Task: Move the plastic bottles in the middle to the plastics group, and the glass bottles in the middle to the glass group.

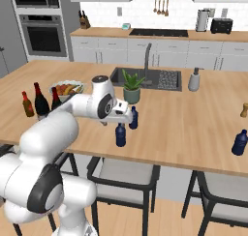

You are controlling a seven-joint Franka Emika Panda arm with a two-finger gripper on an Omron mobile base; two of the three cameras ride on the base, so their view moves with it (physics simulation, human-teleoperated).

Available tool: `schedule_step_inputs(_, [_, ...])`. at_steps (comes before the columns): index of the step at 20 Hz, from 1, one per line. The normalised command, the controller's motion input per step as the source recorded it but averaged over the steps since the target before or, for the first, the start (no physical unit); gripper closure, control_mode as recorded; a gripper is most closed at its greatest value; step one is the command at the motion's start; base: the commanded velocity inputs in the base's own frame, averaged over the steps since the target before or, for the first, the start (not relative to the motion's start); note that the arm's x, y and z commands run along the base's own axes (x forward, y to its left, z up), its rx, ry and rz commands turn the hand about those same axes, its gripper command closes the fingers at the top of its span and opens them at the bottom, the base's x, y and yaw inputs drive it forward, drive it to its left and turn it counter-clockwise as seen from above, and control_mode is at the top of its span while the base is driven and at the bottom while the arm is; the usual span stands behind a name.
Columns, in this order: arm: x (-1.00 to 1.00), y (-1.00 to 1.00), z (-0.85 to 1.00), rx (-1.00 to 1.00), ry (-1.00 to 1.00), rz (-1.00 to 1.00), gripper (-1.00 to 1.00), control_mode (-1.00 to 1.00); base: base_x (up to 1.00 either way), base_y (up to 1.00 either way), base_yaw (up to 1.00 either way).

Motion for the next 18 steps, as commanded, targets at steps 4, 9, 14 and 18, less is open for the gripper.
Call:
schedule_step_inputs(4, [0.56, 0.03, -0.20, 0.00, 0.00, -0.12, -1.00, -1.00, 0.00, 0.00, 0.00])
schedule_step_inputs(9, [0.42, 0.00, -0.23, 0.07, 0.00, -0.09, -1.00, -1.00, 0.00, 0.00, 0.00])
schedule_step_inputs(14, [0.19, -0.03, -0.23, 0.05, -0.02, -0.02, -1.00, -1.00, 0.00, 0.00, 0.00])
schedule_step_inputs(18, [0.00, -0.01, -0.16, 0.07, -0.05, 0.00, -1.00, -1.00, 0.00, 0.00, 0.00])
